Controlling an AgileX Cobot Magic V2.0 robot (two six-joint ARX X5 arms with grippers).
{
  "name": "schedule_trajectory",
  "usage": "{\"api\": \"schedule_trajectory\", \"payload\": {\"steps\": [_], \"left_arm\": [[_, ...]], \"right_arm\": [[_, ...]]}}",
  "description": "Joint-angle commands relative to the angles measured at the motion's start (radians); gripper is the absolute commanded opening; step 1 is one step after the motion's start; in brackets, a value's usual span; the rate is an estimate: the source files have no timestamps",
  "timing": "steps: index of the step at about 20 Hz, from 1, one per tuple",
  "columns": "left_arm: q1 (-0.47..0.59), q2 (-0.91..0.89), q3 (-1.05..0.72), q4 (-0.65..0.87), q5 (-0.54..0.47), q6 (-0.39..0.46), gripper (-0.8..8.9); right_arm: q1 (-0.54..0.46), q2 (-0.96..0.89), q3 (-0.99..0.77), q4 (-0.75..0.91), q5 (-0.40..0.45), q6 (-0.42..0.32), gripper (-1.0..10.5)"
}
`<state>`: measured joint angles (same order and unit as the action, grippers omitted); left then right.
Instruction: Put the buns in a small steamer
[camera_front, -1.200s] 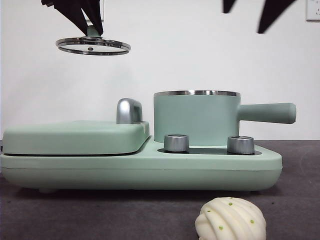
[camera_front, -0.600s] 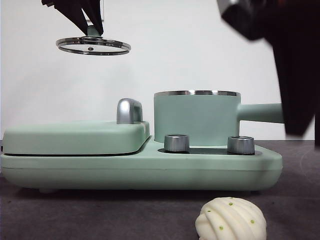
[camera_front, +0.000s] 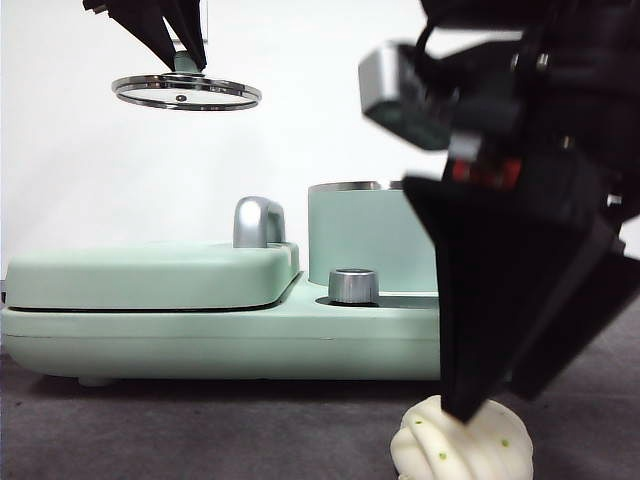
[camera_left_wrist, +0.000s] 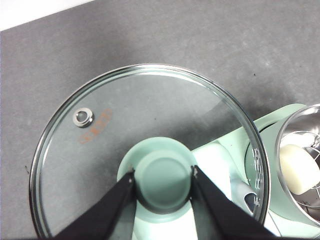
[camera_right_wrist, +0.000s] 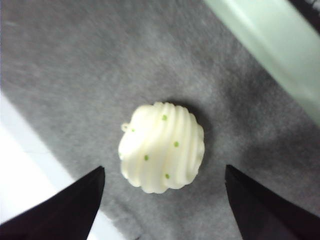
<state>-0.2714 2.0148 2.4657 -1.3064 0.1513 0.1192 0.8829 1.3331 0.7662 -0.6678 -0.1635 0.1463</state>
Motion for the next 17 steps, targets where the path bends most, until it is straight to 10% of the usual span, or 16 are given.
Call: {"api": "schedule_trajectory", "payload": {"steps": [1, 11, 17], "left_arm": [[-0.004, 0.0, 0.041, 0.018, 0.001, -0.001, 0.2], [-0.004, 0.0, 0.041, 0.017, 0.001, -0.001, 0.2], [-0.004, 0.0, 0.041, 0.017, 0.001, -0.001, 0.21]], "right_arm": [[0.013, 0.049, 0.006, 0.03, 0.0, 0.011, 3.8], [0.016, 0.098, 0.021, 0.056, 0.003, 0.039, 1.4], [-0.016, 0.098, 0.34, -0.3, 0.017, 0.057, 1.4]]}}
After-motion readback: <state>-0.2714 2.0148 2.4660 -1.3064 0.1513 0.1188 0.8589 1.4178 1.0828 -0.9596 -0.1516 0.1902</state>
